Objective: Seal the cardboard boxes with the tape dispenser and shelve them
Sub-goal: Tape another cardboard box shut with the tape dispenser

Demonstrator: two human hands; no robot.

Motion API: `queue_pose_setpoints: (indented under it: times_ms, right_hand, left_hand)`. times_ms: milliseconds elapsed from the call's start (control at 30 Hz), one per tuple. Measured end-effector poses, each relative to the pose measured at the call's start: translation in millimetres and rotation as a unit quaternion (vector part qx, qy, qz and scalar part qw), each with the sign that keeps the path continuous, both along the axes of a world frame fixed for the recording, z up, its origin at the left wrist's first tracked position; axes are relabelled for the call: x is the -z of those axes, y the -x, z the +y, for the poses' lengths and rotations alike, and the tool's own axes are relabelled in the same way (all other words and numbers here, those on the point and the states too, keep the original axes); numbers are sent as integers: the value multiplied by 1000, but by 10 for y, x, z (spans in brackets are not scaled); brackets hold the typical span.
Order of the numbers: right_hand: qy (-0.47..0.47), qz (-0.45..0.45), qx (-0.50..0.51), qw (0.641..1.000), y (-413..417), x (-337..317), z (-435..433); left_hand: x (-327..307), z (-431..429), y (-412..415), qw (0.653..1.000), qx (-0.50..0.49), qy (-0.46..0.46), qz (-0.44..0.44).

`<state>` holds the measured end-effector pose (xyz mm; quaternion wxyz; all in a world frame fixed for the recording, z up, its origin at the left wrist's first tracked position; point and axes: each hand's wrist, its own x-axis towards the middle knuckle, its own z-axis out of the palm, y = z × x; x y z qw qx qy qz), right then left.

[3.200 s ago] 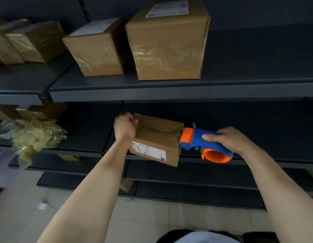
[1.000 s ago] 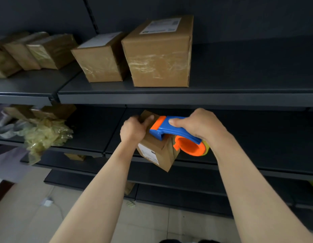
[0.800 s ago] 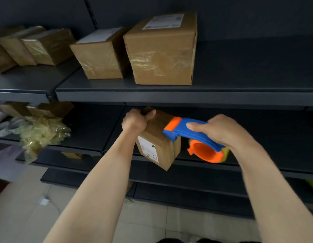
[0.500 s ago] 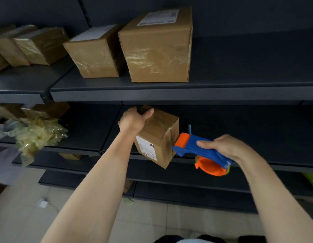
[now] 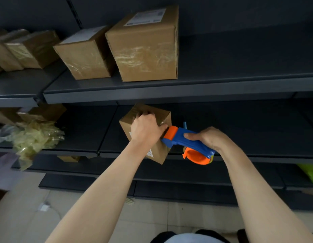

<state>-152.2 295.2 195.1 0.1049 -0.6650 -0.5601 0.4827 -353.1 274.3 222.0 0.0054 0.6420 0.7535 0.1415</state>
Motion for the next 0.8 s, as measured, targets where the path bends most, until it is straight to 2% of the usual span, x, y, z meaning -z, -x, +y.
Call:
queue_pose_setpoints:
  times_ms: [100,233,300,367,467,800]
  right_hand:
    - [-29,-11,-24,999,31,-75,-12]
    - [-101,-39,-19,994,154,-301,-26]
    - [-139,-65,-23,988,299,-405,1]
    - [-156,-81,-33,984,482,-471,27]
    - [-165,-80,-46,982,781,-501,70]
    - [-166,-114,-100,974,1362,-505,255]
  left_hand:
    - [-85,-55,42,999,2,2,-37]
    - [-207,-89,315,977,-22,-46,-207]
    - [-199,-52,471,957,-41,-26,-284]
    - [-129,-4,623,945,-63,-7,-321]
    - [-25,94,860,932,-102,9,-346]
    - [376,320,1193,931,-171,24,-321]
